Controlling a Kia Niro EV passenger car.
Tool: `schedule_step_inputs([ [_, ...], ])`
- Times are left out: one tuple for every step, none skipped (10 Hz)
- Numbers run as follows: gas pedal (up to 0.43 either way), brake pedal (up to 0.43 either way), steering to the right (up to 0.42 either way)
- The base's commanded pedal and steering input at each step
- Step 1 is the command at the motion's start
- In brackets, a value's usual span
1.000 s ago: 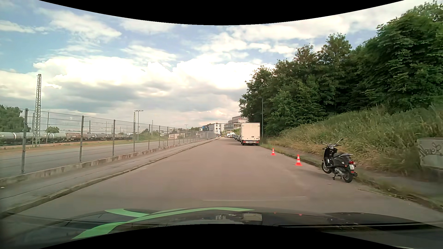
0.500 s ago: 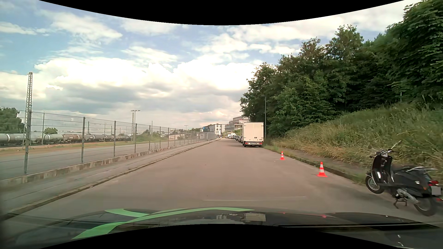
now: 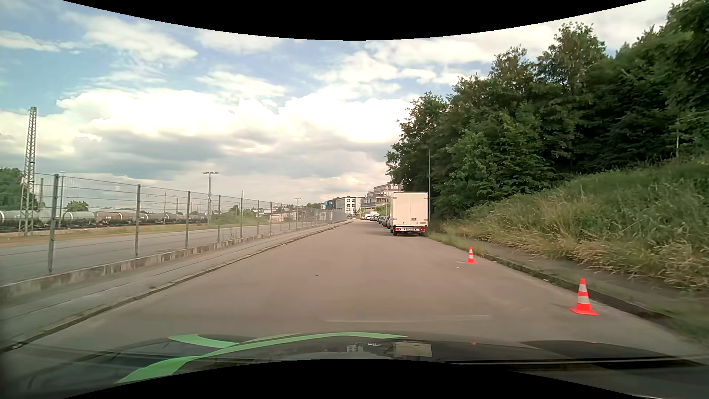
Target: Follow the waypoints while adhering to traffic rules and regulations
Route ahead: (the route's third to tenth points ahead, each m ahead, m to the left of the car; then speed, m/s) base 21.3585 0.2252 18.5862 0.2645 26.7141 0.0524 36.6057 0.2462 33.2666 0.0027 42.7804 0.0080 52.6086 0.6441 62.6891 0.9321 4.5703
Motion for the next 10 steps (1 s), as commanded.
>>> schedule_step_inputs([
  [0.047,0.000,-0.004],
  [0.047,0.000,-0.004],
  [0.047,0.000,-0.004],
  [0.047,0.000,-0.004],
  [0.059,0.000,-0.004],
  [0.059,0.000,-0.005],
  [0.059,0.000,-0.006],
  [0.067,0.000,-0.008],
  [0.067,0.000,-0.008],
  [0.067,0.000,-0.008],
])
